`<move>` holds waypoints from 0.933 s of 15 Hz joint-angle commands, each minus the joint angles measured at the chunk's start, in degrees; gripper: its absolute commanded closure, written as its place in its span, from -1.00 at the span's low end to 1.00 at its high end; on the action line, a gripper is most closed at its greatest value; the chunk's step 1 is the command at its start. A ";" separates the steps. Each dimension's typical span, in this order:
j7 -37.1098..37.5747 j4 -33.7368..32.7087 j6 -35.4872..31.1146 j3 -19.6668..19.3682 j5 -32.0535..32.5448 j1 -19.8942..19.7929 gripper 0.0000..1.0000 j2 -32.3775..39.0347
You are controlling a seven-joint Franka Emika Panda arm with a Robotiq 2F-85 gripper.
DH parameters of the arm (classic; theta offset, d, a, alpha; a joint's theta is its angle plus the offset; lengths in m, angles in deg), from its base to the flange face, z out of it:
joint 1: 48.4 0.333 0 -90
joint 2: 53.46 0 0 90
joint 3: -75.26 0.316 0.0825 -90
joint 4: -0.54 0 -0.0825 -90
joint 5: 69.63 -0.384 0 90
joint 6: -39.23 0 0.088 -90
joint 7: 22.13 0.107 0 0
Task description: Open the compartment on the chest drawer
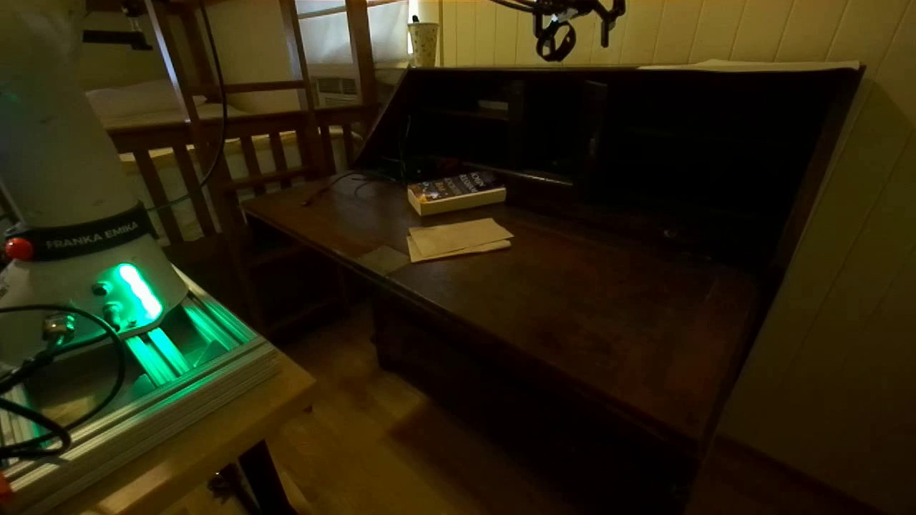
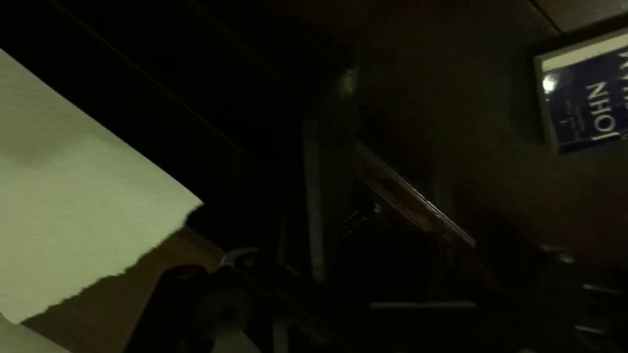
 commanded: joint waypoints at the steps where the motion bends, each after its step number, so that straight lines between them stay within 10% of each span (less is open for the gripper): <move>1: 4.56 2.40 -6.78 1.80 4.22 -1.35 -1.00 0.72; 8: 7.09 0.74 -18.04 6.80 3.14 -3.84 -1.00 6.34; 14: 9.33 0.60 -9.79 8.95 3.33 -5.02 -1.00 7.08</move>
